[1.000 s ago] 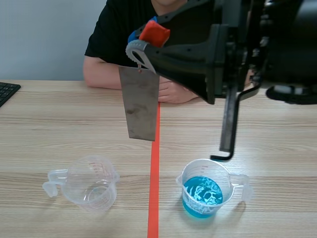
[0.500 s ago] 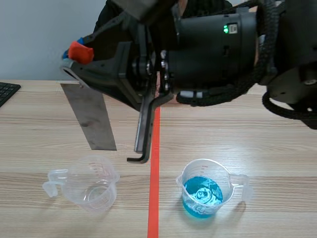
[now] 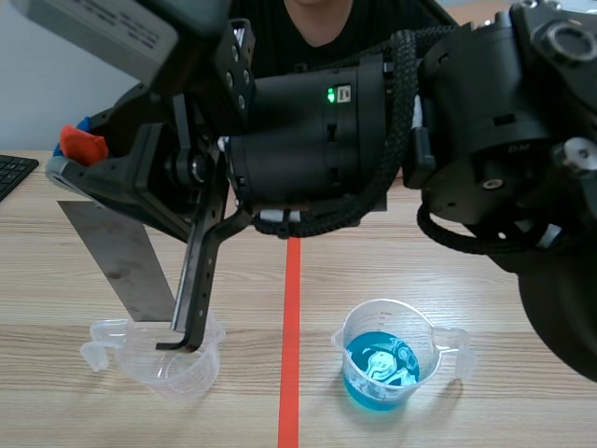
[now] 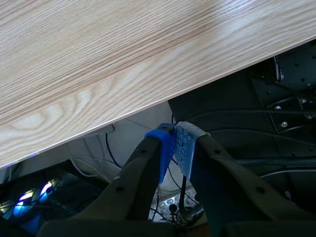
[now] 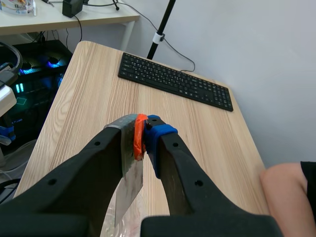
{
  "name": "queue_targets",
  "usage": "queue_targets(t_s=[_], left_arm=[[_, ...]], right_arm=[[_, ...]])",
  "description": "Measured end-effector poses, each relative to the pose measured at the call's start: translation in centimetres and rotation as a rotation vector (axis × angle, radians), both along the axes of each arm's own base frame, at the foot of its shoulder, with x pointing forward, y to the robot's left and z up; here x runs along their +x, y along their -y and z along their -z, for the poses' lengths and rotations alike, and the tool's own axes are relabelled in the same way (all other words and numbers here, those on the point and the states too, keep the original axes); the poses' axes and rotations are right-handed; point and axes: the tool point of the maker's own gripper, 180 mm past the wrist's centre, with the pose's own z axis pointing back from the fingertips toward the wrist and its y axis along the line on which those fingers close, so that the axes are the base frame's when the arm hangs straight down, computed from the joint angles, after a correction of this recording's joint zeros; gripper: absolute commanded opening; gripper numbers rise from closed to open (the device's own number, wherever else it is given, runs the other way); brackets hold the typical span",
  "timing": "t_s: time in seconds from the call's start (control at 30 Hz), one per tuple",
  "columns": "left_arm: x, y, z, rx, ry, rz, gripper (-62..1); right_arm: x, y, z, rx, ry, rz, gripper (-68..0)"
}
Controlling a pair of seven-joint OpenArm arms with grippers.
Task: Do the redox reaction experiment.
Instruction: 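Put the plate into the left beaker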
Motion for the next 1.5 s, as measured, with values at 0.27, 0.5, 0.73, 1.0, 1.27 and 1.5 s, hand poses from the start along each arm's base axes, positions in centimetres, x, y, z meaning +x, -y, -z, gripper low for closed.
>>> queue_targets(t_s=[0.27, 0.5, 0.73, 1.0, 1.27, 1.5], left_arm=[[-0.1, 0.0, 0.0, 0.0, -0.003, 0.0, -56.5], [-0.4, 0.0, 0.0, -0.001, -0.009, 0.0, -56.5], [-0.4, 0.0, 0.0, -0.001, -0.009, 0.0, -56.5], [-0.4, 0.0, 0.0, -0.001, -0.009, 0.0, -56.5], [-0.4, 0.0, 0.0, -0.001, -0.009, 0.0, -56.5], [-0.4, 0.0, 0.0, -0.001, -0.009, 0.0, -56.5]], right_arm=[[0.3, -0.1, 1.0, -0.012, -0.03, 0.014, -65.8], [1.1, -0.2, 2.7, -0.035, -0.077, 0.033, -65.8], [1.9, -0.3, 4.0, -0.04, -0.081, 0.048, -65.8], [2.8, -0.8, 5.7, -0.042, -0.092, 0.062, -65.8], [3.4, -1.0, 8.0, -0.067, -0.083, 0.068, -65.8], [3.7, -1.2, 9.9, -0.101, -0.091, 0.074, -65.4]])
